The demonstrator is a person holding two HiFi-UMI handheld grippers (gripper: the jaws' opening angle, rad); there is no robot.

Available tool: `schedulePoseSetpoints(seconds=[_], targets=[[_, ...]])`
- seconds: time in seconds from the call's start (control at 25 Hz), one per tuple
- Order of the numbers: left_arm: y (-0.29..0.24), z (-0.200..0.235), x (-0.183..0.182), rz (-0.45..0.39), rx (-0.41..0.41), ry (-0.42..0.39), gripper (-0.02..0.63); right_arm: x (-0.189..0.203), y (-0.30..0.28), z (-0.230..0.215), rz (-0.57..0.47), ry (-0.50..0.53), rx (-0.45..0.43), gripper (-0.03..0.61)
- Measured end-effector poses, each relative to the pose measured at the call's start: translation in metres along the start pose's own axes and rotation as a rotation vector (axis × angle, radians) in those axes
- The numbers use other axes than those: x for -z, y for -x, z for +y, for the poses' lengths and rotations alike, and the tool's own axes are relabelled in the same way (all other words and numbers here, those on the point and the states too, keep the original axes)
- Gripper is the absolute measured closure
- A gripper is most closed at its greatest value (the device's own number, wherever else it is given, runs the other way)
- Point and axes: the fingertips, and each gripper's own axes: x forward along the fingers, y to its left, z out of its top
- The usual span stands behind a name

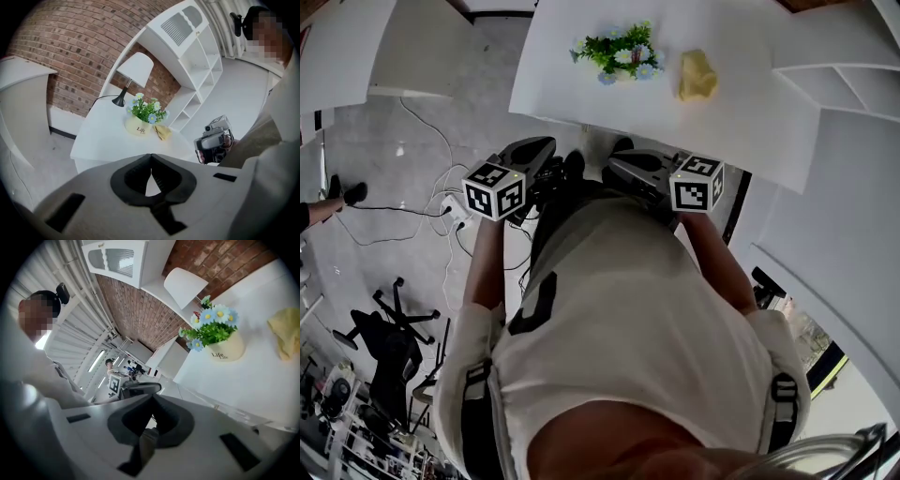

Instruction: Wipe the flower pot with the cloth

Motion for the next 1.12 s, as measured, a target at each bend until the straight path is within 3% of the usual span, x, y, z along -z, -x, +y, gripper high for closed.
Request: schedulePoseSetpoints(seconds=[0.24, 0.56, 1.12], targets=[[0.007, 0.004, 0.018, 0.048, 0.038, -0.020, 0.592, 0.020, 0.016, 0.002, -0.058, -0.044, 0.091, 0.568], [0.000, -0.034, 0.003, 0.033, 0.043, -0.116, 0.592, 0.022, 0.029, 0.005, -0.106, -0.035, 0.046, 0.568], [-0.031, -0.100, 0.029, 0.104, -0.003, -0.184, 0.592, 0.043, 0.111, -0.006, -0.217, -0.079, 0.038, 0.568]])
